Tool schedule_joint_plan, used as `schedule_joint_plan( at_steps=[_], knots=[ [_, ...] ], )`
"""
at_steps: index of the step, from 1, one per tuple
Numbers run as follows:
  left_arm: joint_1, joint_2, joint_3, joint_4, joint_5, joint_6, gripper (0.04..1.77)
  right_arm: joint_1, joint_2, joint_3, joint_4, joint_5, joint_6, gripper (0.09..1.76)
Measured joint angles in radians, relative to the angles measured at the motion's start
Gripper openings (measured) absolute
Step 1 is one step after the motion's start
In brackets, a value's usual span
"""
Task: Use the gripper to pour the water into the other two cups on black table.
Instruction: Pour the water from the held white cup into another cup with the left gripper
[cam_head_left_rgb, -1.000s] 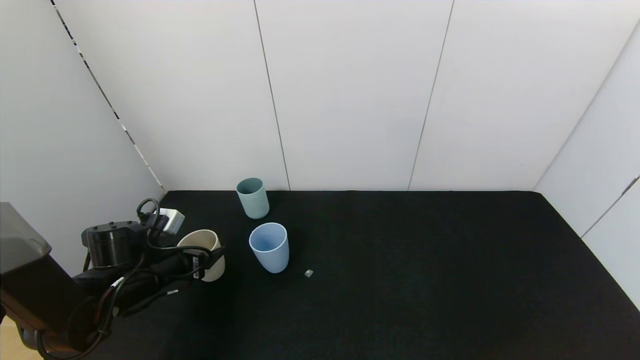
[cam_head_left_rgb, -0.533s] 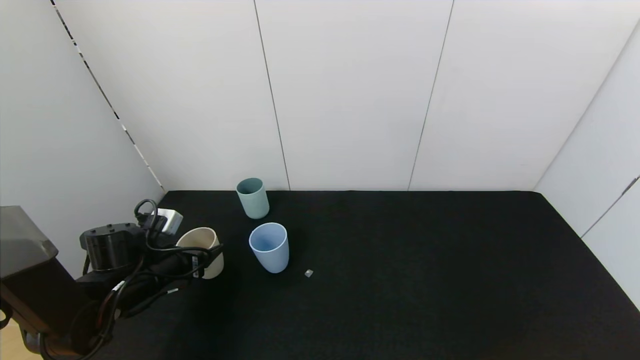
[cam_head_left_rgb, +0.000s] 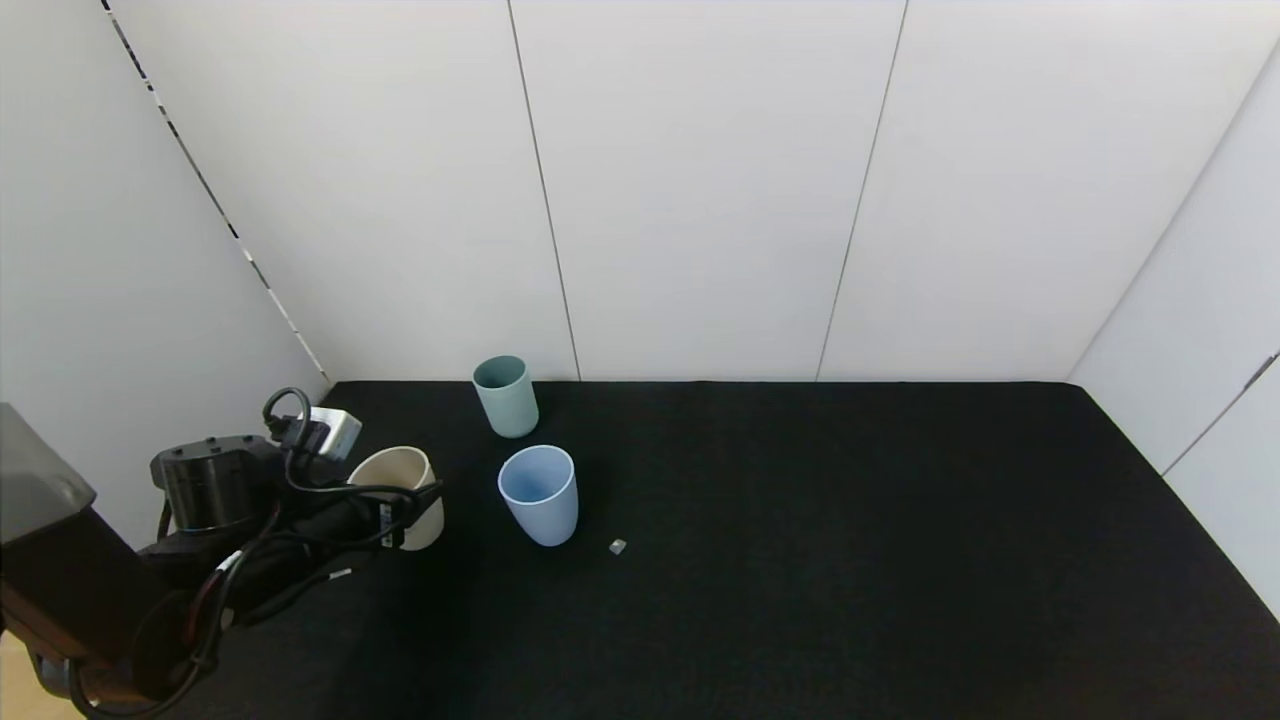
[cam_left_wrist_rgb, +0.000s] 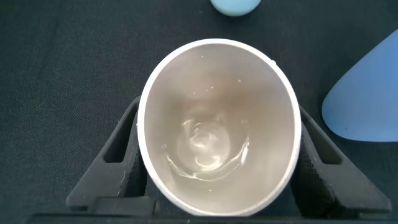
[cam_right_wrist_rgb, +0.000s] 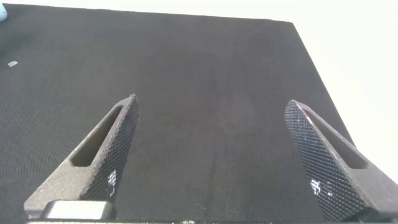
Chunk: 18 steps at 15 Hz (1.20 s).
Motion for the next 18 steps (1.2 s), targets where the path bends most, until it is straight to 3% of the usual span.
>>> schedule_joint_plan(
  at_steps=[5,13,18],
  knots=[
    [0.005,-0.065,-0.137,0.223,0.000,0.067,1.26,-0.001,0.000,0.000,0.000,0.000,0.000,1.71],
    [0.023,-0.077,-0.509,0.610,0.002,0.164,1.26,0.000,0.000,0.000,0.000,0.000,0.000,1.71],
    [0.050,-0.019,-0.707,0.759,0.007,0.261,1.26,0.000,0.000,0.000,0.000,0.000,0.000,1.71]
  ],
)
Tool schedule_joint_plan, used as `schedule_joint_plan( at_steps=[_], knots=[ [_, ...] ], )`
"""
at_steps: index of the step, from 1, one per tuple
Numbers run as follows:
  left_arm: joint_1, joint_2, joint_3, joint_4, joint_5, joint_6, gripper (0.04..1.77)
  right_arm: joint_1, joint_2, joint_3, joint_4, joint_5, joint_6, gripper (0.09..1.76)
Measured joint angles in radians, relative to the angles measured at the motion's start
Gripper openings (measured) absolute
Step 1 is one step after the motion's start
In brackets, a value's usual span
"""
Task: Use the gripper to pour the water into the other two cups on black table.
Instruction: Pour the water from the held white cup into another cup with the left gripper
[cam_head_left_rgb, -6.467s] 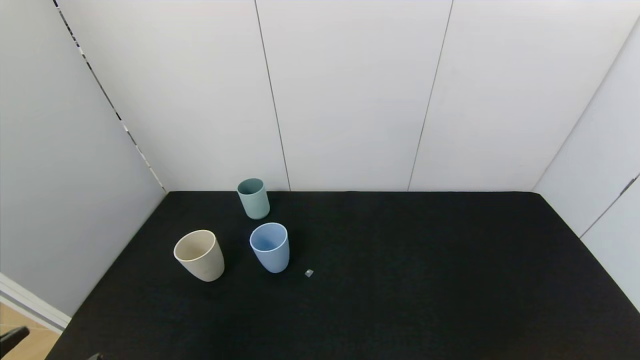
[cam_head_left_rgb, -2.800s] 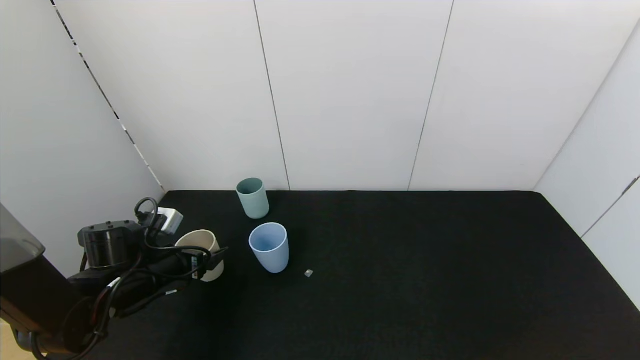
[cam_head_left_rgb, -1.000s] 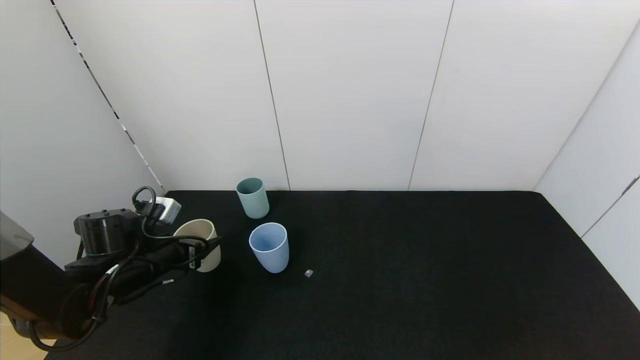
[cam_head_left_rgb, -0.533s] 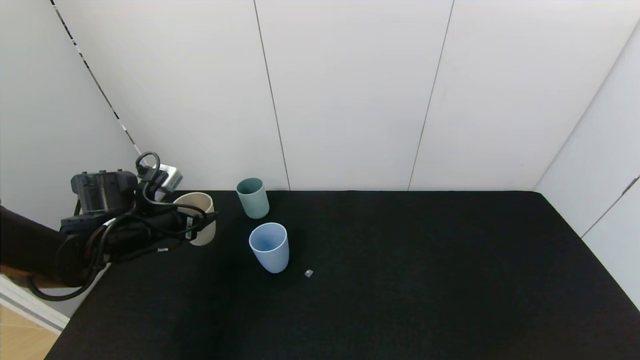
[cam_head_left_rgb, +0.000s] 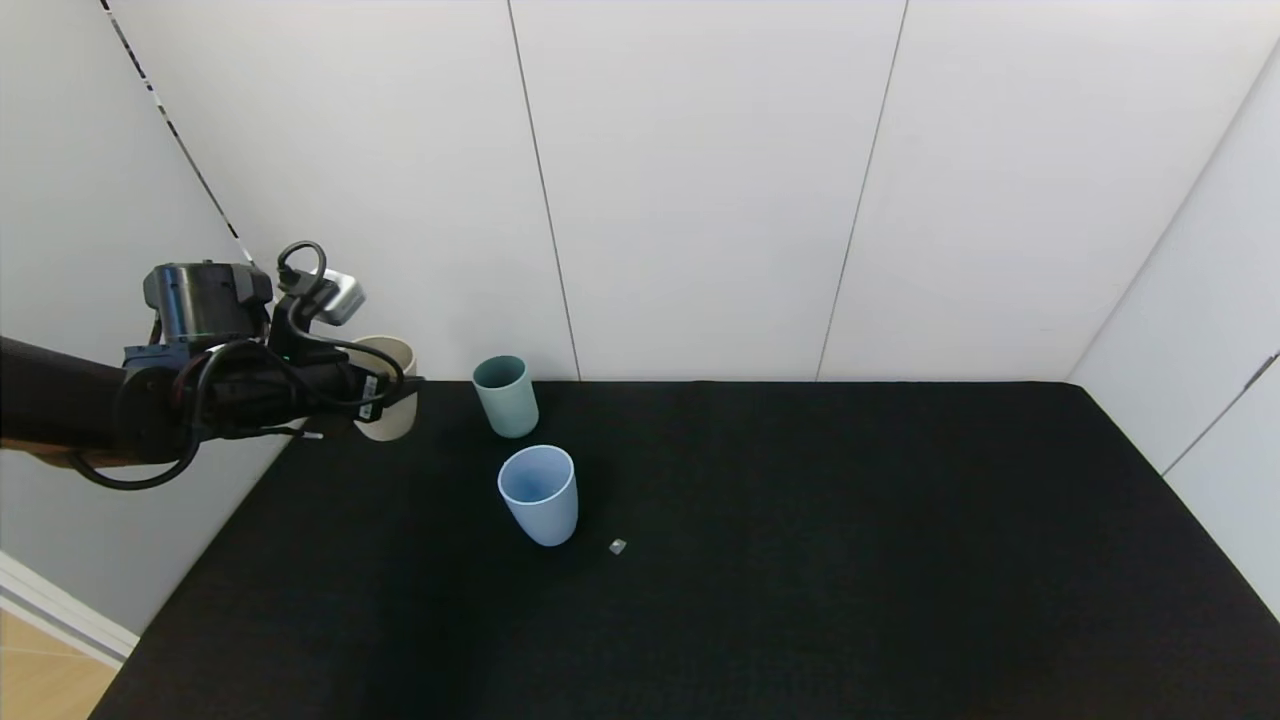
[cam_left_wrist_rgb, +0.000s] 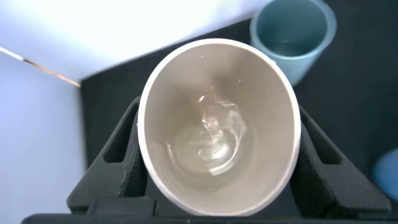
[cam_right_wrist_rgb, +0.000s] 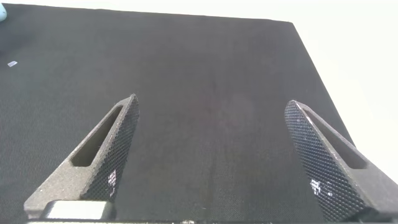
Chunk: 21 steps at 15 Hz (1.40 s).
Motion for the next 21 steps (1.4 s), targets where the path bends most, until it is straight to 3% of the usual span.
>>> schedule_joint_plan(
  at_steps=[8,13,21],
  knots=[
    [-0.029,0.118,-0.251,0.190,0.091,0.149,1.26,0.000,0.000,0.000,0.000,0.000,0.000,1.71],
    [-0.067,0.164,-0.359,0.263,0.190,0.224,1.26,0.000,0.000,0.000,0.000,0.000,0.000,1.71],
    [-0.138,0.202,-0.414,0.286,0.319,0.302,1.26,0.001,0.000,0.000,0.000,0.000,0.000,1.71]
  ],
)
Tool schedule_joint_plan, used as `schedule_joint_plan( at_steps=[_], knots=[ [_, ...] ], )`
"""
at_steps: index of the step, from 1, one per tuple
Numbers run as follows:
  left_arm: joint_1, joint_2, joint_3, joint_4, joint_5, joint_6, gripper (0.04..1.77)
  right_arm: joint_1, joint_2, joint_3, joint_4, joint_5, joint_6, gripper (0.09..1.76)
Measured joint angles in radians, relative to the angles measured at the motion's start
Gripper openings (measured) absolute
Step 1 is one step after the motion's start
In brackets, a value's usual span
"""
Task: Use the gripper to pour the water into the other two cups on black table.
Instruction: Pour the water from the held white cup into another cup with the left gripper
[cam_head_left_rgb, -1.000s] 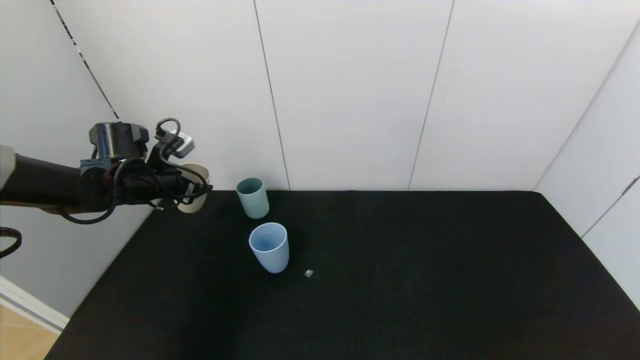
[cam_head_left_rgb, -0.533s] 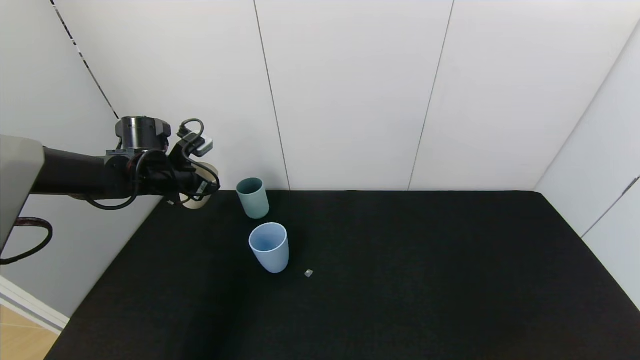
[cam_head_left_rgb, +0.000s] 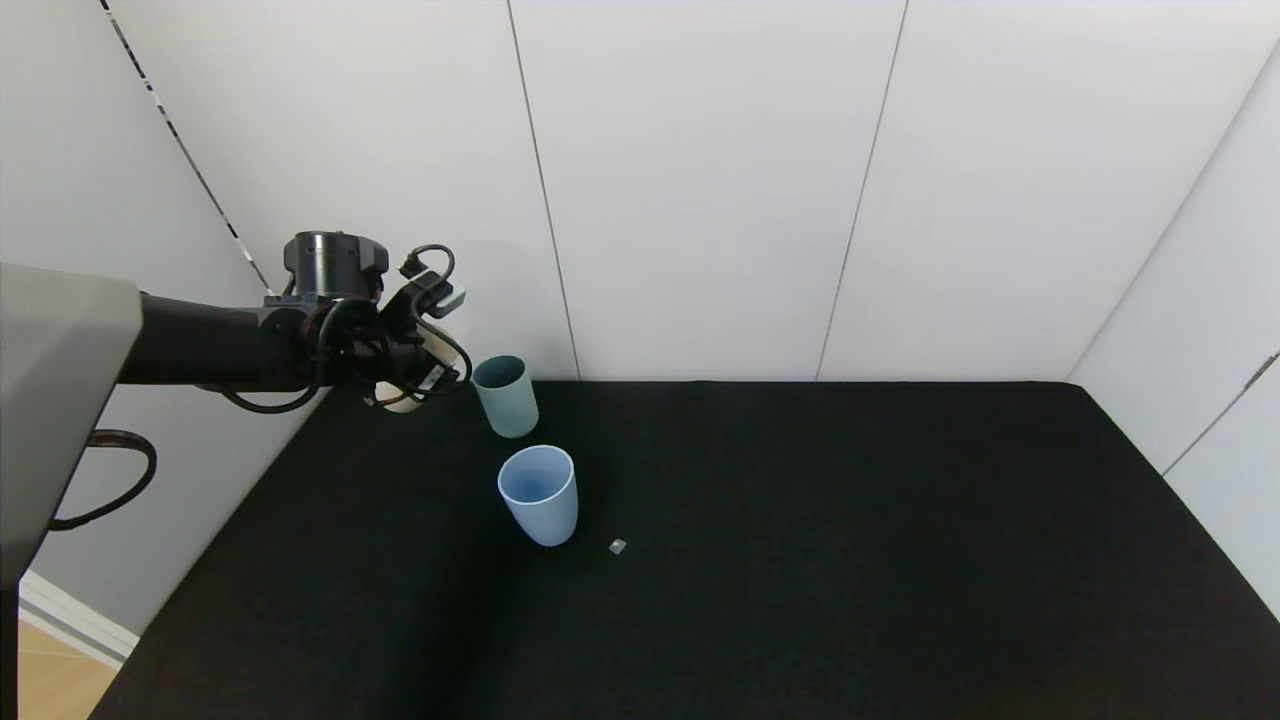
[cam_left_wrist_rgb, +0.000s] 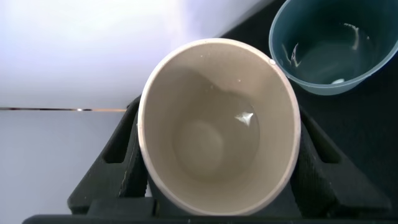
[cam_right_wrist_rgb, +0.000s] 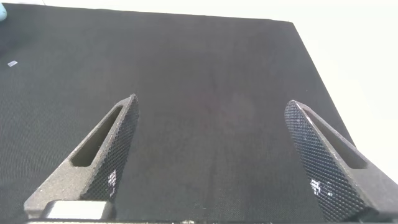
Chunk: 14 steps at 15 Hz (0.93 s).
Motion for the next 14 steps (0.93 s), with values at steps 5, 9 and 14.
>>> schedule_joint_plan(
  at_steps=[5,9,14],
  knots=[
    [-0.037,0.011,-0.005,0.000,0.086,0.059,1.26,0.000,0.000,0.000,0.000,0.000,0.000,1.71],
    [-0.061,0.016,-0.014,0.000,0.143,0.108,1.26,0.000,0.000,0.000,0.000,0.000,0.000,1.71],
    [-0.087,0.017,-0.017,-0.005,0.220,0.177,1.26,0.000,0.000,0.000,0.000,0.000,0.000,1.71]
  ],
)
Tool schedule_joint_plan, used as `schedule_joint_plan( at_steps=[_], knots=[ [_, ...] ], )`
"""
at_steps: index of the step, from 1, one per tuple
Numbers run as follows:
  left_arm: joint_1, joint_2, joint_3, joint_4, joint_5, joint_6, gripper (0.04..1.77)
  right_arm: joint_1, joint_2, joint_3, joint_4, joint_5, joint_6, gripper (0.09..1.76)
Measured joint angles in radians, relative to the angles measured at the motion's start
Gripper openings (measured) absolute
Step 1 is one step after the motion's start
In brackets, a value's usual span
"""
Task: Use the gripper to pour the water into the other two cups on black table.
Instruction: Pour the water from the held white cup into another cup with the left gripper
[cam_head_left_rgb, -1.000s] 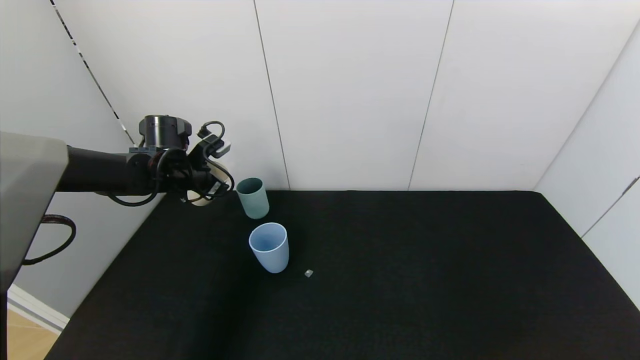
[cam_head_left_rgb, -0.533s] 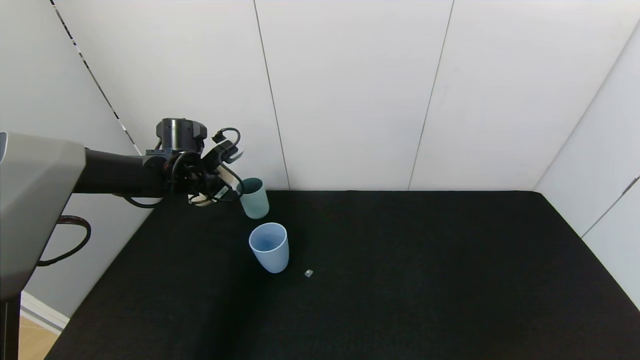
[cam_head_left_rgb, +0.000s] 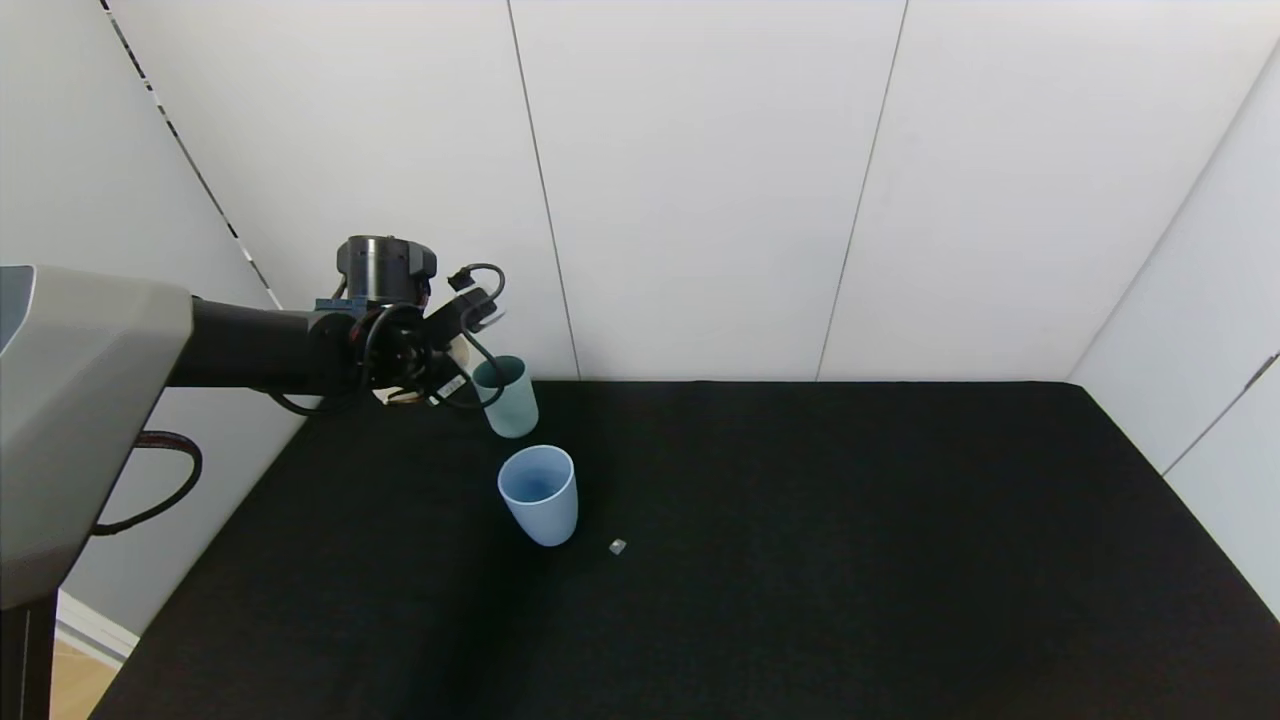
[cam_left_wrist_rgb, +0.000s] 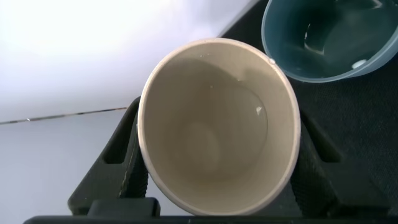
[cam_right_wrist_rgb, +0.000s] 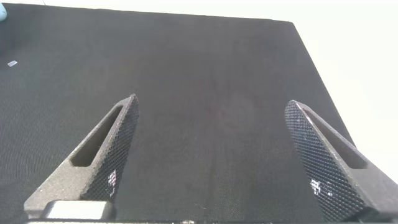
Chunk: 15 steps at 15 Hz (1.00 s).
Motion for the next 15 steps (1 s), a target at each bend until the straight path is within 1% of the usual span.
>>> schedule_joint_plan(
  at_steps=[2,5,8,15],
  knots=[
    [-0.008,0.000,-0.006,0.002,0.017,0.015,1.26,0.000,0.000,0.000,0.000,0.000,0.000,1.71],
    [-0.019,0.002,-0.020,0.003,0.063,0.053,1.26,0.000,0.000,0.000,0.000,0.000,0.000,1.71],
    [-0.027,0.003,-0.029,0.003,0.097,0.083,1.26,0.000,0.000,0.000,0.000,0.000,0.000,1.71],
    [-0.032,0.014,-0.049,-0.003,0.147,0.157,1.25,0.000,0.000,0.000,0.000,0.000,0.000,1.71]
  ],
)
